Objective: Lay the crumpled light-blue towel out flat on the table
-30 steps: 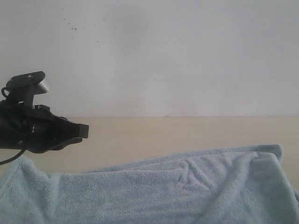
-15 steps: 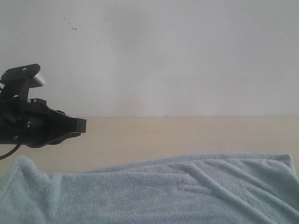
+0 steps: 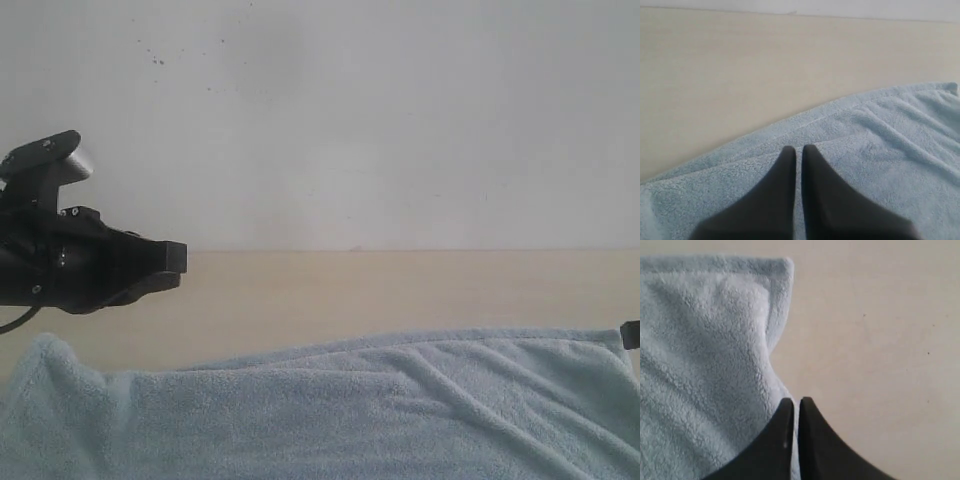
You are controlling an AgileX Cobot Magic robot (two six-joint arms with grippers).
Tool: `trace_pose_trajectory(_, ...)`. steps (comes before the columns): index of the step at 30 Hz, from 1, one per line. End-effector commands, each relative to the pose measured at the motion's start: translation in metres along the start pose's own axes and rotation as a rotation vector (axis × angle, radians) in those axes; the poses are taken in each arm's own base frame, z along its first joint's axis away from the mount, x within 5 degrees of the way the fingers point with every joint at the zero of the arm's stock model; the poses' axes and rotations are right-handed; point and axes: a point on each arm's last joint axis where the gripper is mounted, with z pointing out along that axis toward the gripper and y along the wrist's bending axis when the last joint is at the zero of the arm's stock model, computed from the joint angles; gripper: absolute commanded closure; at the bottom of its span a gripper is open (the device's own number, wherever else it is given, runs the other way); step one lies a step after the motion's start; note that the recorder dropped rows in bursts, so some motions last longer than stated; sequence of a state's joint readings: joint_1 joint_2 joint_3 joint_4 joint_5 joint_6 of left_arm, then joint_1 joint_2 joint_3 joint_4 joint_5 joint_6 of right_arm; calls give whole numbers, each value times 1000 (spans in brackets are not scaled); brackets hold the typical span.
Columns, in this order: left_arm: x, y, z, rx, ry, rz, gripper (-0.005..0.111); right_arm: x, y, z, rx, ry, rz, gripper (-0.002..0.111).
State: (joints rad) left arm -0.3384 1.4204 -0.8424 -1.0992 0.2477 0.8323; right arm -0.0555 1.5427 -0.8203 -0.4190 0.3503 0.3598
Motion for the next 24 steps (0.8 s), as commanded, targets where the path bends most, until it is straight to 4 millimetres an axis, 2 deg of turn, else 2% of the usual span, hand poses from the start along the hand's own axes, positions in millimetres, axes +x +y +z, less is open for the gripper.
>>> trace_pose_trajectory(1,0,-19,7,185,117,23,103,-26,4,12,-49,70,-1,108)
trace_pose_trajectory(2,-3,-29,9,247,133,5,103,-41,12,22,-145,195,-79,108)
trace_pose_trajectory(4,-4,-38,9,275,137,18,103,-66,21,41,-230,296,-70,108)
trace_pose_trajectory(6,-2,-41,8,307,161,14,103,-89,21,58,-219,304,-87,108)
trace_pose_trajectory(9,3,-46,5,367,209,16,103,-104,22,86,-189,269,-108,108)
trace_pose_trajectory(11,3,-47,5,377,210,4,103,-106,21,99,-160,264,-112,108)
trace_pose_trajectory(17,-1,-47,5,389,165,27,103,-93,21,136,-107,308,-169,108)
trace_pose_trajectory(20,-1,-47,5,389,165,29,103,-91,22,146,-108,283,-168,108)
trace_pose_trajectory(24,-1,-48,5,391,166,29,103,-92,18,151,-51,256,-148,108)
